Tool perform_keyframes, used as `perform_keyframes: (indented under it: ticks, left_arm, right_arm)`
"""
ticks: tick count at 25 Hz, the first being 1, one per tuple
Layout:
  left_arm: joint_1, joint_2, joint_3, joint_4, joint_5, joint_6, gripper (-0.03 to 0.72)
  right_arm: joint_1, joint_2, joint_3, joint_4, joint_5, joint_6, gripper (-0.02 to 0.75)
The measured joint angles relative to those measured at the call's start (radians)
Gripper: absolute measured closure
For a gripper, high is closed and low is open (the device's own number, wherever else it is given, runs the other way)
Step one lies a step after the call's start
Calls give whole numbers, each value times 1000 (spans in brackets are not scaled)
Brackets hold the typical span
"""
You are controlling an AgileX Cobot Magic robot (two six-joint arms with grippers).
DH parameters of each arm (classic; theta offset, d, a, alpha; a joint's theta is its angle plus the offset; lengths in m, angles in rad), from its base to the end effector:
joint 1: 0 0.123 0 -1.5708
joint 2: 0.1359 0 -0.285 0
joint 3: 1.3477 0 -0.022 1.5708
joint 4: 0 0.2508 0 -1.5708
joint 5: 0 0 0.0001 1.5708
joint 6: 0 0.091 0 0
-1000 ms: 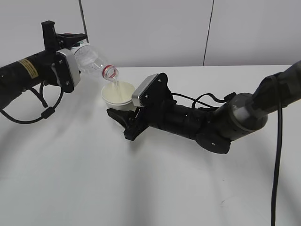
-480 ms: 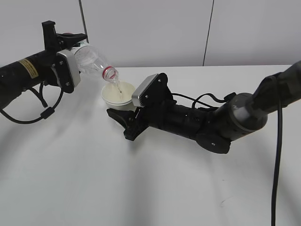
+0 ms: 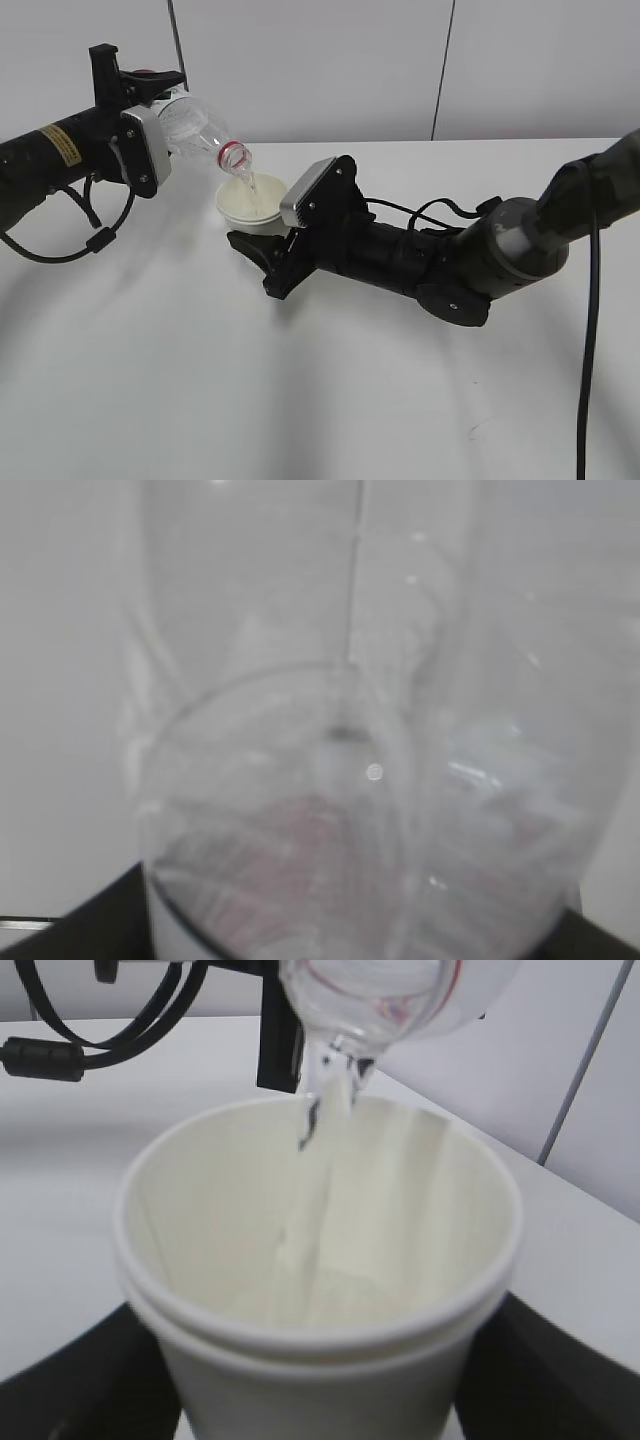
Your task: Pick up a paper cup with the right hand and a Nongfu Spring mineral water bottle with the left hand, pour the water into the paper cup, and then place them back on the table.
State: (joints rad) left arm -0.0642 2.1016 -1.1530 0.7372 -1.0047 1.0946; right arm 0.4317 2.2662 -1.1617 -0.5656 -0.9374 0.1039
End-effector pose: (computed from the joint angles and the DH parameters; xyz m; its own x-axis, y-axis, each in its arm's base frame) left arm 0.4271 -0.0792 0.1709 0.6189 0.7852 -0.0230 0.0142 0.0181 0.9997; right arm 0.3851 0.2207 0.0999 0.0512 -0.2274 -0.9725 -0.7768 0.6029 -0.1818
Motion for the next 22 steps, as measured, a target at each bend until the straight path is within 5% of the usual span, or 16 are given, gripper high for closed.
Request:
perform_keyframes:
  ticks: [22]
  left_arm:
    - [0, 0, 0, -8, -1, 41, 298]
  right_arm:
    - [0, 5, 0, 0, 4, 0, 213]
